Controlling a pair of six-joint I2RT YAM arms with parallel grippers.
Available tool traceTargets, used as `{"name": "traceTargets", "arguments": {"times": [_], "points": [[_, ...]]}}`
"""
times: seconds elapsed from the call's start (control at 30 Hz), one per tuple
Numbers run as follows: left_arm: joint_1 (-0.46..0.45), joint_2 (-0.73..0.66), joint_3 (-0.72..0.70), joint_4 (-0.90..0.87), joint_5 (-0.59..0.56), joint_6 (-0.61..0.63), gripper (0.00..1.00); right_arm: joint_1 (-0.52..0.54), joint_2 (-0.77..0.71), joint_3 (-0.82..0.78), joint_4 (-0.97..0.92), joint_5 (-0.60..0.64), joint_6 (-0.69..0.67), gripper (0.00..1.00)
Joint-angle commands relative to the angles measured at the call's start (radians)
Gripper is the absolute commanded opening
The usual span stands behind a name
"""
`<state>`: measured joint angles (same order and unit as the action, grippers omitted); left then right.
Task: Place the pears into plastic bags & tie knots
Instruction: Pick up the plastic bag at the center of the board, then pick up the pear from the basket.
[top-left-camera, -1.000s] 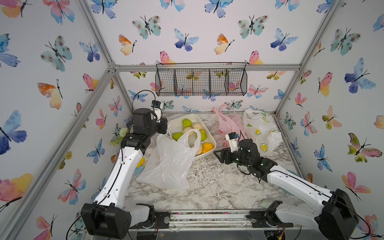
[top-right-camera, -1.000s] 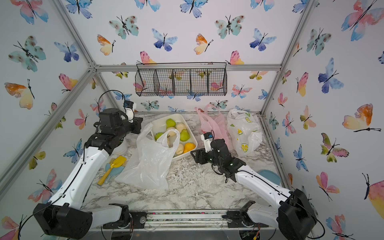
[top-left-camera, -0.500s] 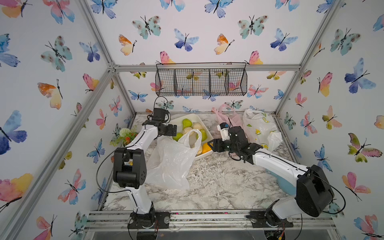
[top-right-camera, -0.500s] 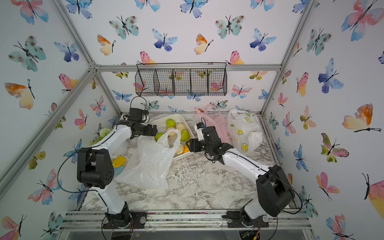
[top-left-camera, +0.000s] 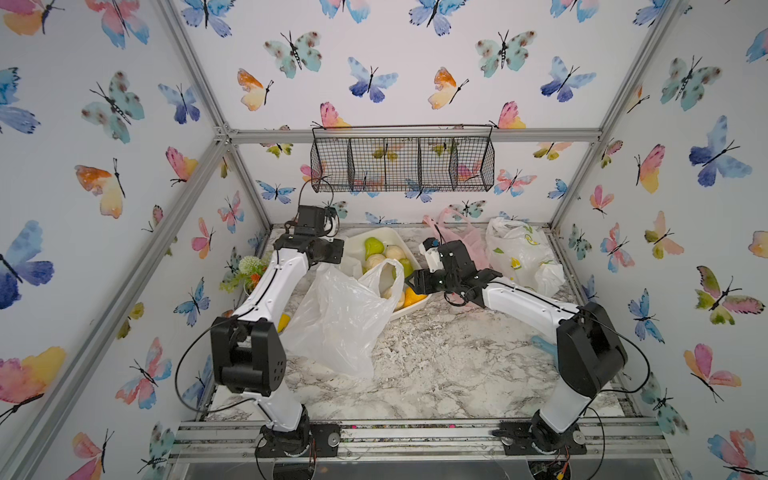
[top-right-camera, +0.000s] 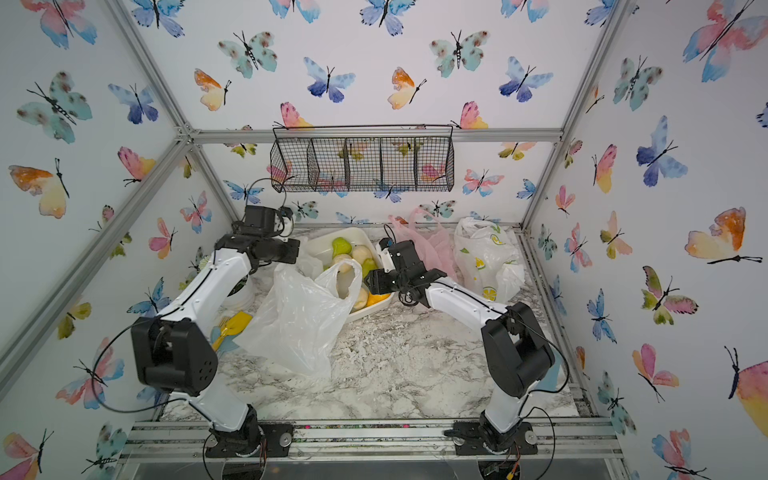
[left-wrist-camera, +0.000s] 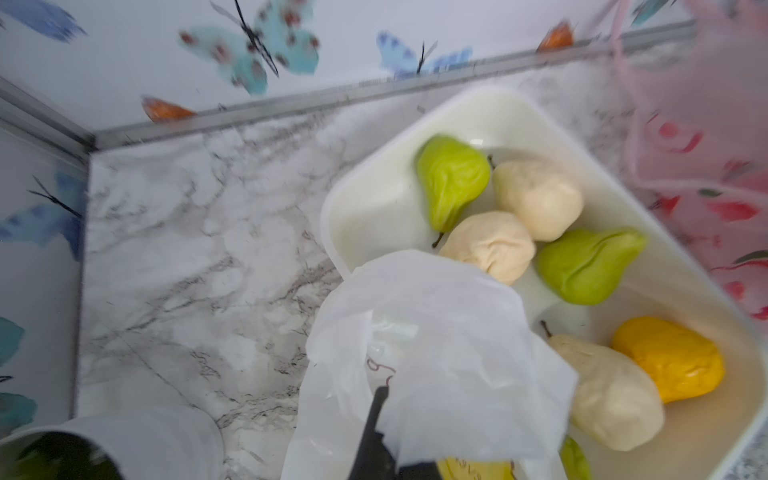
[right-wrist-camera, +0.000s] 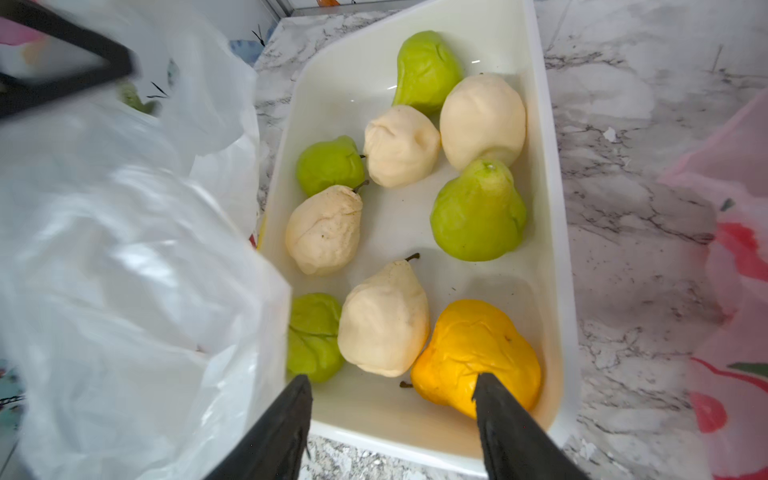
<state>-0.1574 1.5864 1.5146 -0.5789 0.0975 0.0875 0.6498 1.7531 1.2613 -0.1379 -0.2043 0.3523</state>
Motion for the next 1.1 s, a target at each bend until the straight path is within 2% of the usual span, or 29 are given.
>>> {"name": "traceTargets", "arguments": {"times": [0.0,0.07,0.13,0.27,0.33,0.57,0.7,0.93,1.07], "points": [[0.003,-0.193,-0.048,0.063,0.079,0.043,0.02,0.004,0.025,0.038,-0.080,0.107,-0.081,0.67],[0.022,-0.282,-0.076,0.097,0.022,0.054,0.01,0.004,0.039,0.063,-0.102,0.148,-0.098,0.68],[0.062,-0.351,-0.085,0.128,0.019,0.051,0.00,0.004,0.045,0.069,-0.107,0.170,-0.099,0.68],[0.080,-0.407,-0.093,0.190,0.135,-0.009,0.00,0.009,0.092,0.090,-0.106,0.112,-0.104,0.66],[0.079,-0.414,-0.096,0.227,0.177,-0.049,0.00,0.046,0.137,0.135,-0.121,0.108,-0.114,0.66],[0.081,-0.414,-0.059,0.252,-0.010,-0.081,0.00,0.103,0.266,0.240,-0.166,0.103,-0.138,0.78],[0.079,-0.451,-0.101,0.293,-0.122,-0.082,0.00,0.138,0.349,0.291,-0.185,0.115,-0.152,0.79],[0.079,-0.474,-0.148,0.330,-0.043,-0.122,0.00,0.152,0.461,0.376,-0.232,0.248,-0.147,0.77],[0.080,-0.467,-0.161,0.327,-0.019,-0.125,0.00,0.151,0.418,0.346,-0.184,0.248,-0.144,0.69]]}}
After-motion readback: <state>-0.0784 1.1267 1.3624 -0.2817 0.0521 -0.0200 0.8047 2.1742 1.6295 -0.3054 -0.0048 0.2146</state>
